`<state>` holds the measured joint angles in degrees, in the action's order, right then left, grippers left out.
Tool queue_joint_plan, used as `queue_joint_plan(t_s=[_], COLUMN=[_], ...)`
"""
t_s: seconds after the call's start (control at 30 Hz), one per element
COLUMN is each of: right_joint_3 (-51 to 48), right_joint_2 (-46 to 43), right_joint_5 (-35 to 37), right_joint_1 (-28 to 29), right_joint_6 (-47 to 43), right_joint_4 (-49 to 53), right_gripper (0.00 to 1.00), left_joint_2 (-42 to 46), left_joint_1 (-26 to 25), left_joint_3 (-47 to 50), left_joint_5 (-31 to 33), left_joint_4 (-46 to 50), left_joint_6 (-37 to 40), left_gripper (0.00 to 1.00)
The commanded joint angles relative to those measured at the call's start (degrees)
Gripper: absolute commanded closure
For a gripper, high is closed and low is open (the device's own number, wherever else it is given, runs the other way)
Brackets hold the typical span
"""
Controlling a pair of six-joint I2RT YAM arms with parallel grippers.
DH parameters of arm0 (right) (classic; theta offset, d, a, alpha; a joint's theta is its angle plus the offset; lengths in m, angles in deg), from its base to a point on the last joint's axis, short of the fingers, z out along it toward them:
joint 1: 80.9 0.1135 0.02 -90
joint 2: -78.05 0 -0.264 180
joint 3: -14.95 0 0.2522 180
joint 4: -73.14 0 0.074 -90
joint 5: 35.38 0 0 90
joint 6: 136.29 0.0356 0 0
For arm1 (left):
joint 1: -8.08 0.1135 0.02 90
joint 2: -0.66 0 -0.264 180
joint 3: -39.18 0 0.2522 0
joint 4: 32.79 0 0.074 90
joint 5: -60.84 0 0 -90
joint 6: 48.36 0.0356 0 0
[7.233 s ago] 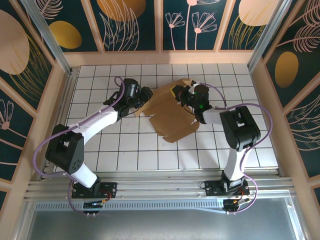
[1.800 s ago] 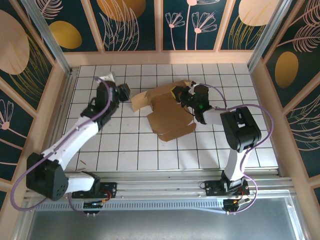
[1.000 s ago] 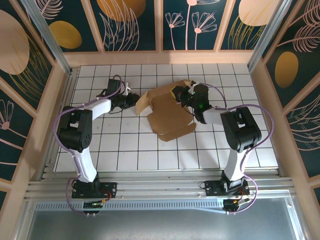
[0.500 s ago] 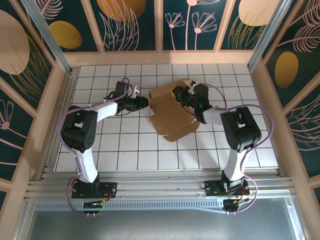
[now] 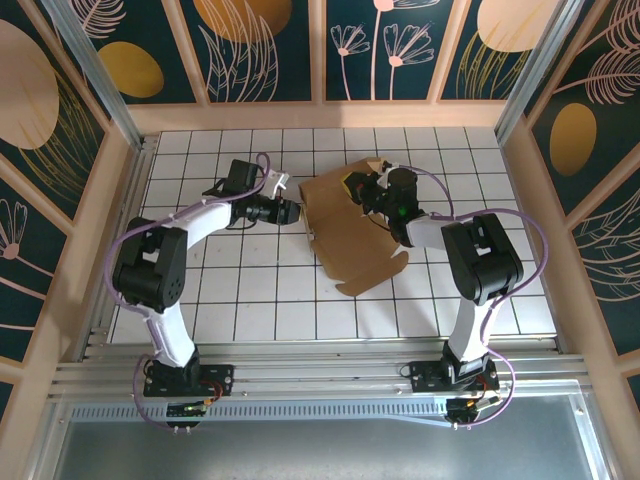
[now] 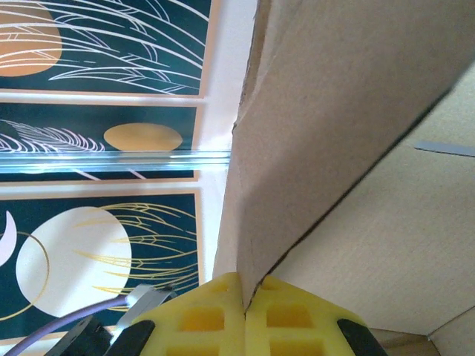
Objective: Fold the paper box
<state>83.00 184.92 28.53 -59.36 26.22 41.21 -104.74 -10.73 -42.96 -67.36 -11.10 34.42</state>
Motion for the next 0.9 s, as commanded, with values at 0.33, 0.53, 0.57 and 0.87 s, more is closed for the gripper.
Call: queue_joint_plan(t_s=[0.33,0.53,0.57,0.87], right_joint_3=[0.46,0.61,0.48,0.04], right_joint_2=[-0.3,-0.69,-0.76,-0.41], right_joint_5=[-0.72,-1.07,-1.08,-1.71], right_joint_1=[1.01,1.31,1.36,1.45], right_joint_6=[-2.46,-2.73,-2.87,-2.64], right_joint_4=[6.43,6.7,6.71,5.97], right_gripper=[1.0,1.0,1.0,1.0], left_joint_2=[-3.41,-3.6,-3.46,-0.46], left_joint_1=[-4.48,-4.66,-4.66,-4.93], left_joint_3=[-2.93,-2.86,-2.81,0.92], left_joint_5=[-3.66,15.76,18.53,19.65], left_joint_4=[-0.23,-6.19,-6.84,-16.49], left_joint_6=[6.55,1.33,0.69,0.82], left_gripper=[0.54,0.45,0.45,0.17])
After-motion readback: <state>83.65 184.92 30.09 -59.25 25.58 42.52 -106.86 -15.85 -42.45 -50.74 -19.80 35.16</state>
